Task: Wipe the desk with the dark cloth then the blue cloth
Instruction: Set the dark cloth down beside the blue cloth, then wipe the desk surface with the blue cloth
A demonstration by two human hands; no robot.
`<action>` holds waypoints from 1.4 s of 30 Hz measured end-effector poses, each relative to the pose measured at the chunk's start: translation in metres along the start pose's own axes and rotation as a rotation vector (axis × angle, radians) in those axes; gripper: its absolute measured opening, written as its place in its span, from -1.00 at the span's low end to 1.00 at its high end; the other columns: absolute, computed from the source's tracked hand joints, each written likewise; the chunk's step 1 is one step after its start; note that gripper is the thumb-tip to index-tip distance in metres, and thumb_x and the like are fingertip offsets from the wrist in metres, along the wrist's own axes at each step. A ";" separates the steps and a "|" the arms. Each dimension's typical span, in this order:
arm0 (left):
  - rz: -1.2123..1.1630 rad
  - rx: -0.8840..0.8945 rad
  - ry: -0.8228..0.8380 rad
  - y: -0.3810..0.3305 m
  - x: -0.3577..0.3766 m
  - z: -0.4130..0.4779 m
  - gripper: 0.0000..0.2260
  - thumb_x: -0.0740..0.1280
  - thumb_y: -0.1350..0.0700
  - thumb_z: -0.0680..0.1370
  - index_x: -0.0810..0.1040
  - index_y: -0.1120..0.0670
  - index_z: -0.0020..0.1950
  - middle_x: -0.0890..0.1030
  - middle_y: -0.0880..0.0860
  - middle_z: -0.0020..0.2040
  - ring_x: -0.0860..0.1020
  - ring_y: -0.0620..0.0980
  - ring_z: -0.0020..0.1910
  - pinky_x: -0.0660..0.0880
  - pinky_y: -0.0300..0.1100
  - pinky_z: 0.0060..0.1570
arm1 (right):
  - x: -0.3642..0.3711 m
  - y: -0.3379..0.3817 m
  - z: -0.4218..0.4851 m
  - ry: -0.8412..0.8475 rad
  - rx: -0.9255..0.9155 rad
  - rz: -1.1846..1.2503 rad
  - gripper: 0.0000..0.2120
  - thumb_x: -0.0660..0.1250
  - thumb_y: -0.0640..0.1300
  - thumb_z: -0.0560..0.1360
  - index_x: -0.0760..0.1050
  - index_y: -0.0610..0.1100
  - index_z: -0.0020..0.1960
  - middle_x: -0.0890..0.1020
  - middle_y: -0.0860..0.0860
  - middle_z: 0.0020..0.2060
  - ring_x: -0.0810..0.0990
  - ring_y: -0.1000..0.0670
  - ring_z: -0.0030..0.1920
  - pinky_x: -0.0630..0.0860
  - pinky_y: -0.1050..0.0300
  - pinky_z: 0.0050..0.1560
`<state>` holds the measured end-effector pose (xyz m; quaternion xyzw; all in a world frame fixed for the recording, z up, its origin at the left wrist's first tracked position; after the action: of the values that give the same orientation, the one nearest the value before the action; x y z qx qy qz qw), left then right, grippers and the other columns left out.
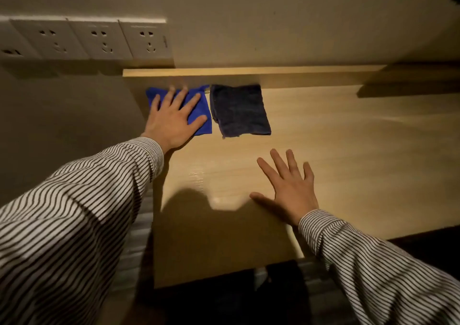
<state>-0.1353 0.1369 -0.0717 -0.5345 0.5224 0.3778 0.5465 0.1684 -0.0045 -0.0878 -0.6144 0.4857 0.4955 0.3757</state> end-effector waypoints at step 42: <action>0.053 -0.196 0.004 -0.109 0.074 -0.296 -0.43 -0.15 -0.25 0.72 -0.09 -0.21 0.75 -0.10 -0.06 0.77 -0.14 0.09 0.74 -0.21 0.40 0.58 | -0.008 -0.039 -0.087 -0.179 -0.117 0.148 -0.46 0.05 0.22 0.65 0.24 0.13 0.61 0.18 0.05 0.66 0.05 -0.03 0.65 0.00 -0.29 0.53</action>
<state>-0.0660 -0.1788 -0.0883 -0.5721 0.4978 0.4403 0.4806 0.2273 -0.0754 -0.0606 -0.5511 0.4645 0.6023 0.3433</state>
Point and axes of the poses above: each hand's wrist, its own z-axis towards the middle knuckle, its own x-axis out of the palm, y = z × x, the point moved 10 cm from there along z, towards the middle knuckle
